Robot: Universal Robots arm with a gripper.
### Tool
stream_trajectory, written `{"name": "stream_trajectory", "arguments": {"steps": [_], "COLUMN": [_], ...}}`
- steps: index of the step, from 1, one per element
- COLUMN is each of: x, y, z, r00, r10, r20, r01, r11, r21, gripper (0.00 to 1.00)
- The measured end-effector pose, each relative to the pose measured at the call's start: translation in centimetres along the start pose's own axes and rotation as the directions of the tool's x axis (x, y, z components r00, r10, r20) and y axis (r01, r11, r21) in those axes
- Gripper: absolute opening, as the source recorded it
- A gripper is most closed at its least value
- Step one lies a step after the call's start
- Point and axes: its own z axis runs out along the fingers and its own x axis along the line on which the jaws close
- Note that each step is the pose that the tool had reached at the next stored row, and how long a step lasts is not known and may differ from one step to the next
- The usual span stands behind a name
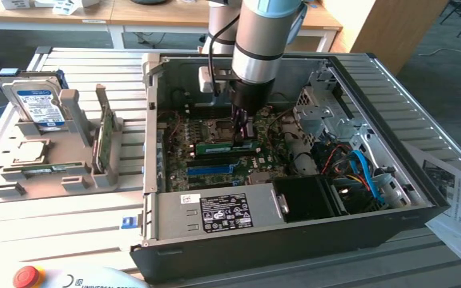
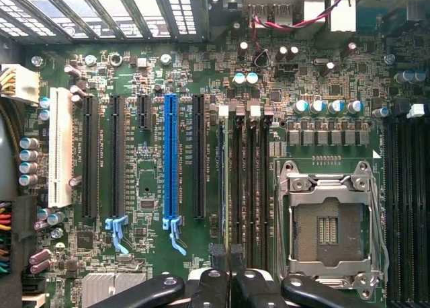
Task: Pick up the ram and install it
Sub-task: 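Insert the ram into the slot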
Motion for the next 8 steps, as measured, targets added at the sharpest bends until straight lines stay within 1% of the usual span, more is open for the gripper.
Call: {"name": "stream_trajectory", "arguments": {"steps": [8], "x": [-0.01], "y": [0.00], "z": [0.00], "r00": [1.0000], "r10": [0.000], "r20": [-0.0001], "r01": [0.000], "r11": [1.0000], "r21": [0.0000], "gripper": [0.12]}}
